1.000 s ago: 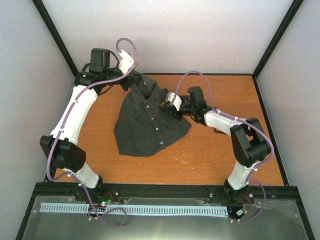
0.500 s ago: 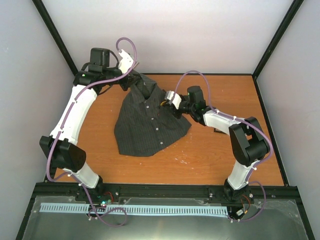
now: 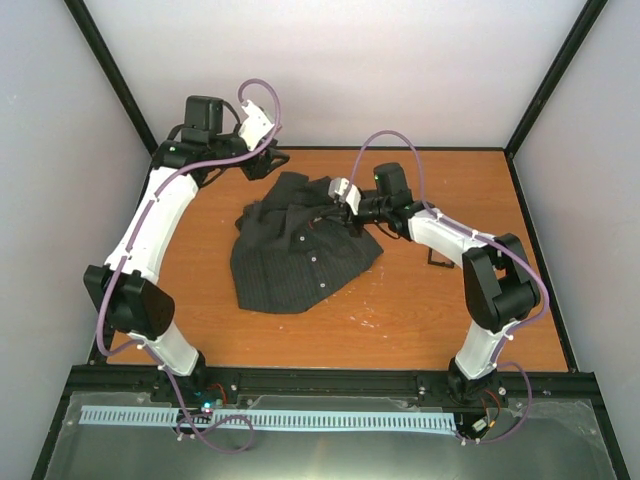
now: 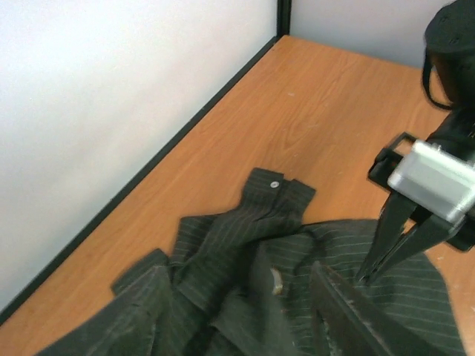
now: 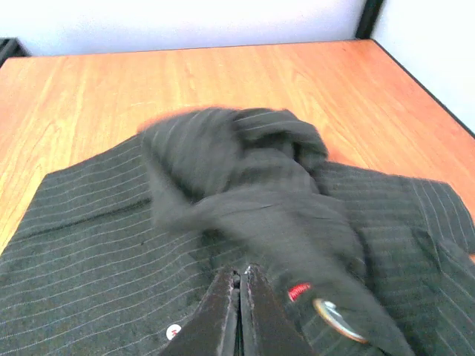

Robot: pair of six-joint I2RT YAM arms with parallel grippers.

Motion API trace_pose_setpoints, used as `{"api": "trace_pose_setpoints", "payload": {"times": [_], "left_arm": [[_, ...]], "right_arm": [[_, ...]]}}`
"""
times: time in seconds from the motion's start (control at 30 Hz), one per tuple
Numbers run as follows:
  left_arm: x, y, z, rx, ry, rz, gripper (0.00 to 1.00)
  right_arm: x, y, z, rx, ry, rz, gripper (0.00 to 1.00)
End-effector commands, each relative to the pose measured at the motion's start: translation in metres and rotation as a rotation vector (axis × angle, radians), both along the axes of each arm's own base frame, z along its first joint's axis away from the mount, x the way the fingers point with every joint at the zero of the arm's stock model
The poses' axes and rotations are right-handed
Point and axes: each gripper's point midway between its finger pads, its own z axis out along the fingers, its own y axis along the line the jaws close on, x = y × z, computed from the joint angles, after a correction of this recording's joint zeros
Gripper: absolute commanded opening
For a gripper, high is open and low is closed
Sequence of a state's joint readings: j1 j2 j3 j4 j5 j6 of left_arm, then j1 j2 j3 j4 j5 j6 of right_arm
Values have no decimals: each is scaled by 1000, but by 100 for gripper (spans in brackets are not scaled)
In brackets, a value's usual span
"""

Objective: Remove the brooch from the garment

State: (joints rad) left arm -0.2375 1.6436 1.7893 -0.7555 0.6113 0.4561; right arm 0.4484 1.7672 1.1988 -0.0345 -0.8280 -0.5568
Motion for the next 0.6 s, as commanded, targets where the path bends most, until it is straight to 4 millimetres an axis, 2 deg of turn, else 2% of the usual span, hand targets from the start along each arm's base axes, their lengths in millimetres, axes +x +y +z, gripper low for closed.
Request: {"api": "trace_pose_setpoints", "payload": {"times": [0.0, 0.07, 0.13, 0.27, 0.37, 0.47, 0.57], "left_arm": [[14, 6, -8, 56, -59, 29, 56], [16, 10, -27, 96, -62, 34, 59], [13, 12, -52, 138, -42, 17, 61], [-15, 12, -117, 218, 61, -105, 72], [-37, 17, -173, 275, 142, -160, 80], [-53, 33, -225, 396, 180, -185, 81], [-61, 61, -257, 541, 174, -182, 82]], "right_arm": [[18, -15, -6, 13, 98, -107, 5], [29, -19, -8, 14, 107, -174, 19], [34, -21, -10, 7, 97, -204, 39], [40, -29, -16, -15, 48, -250, 55], [43, -35, -27, -68, 24, -266, 57], [40, -40, -35, -102, -20, -264, 58], [35, -43, -44, -143, -56, -238, 59]]}}
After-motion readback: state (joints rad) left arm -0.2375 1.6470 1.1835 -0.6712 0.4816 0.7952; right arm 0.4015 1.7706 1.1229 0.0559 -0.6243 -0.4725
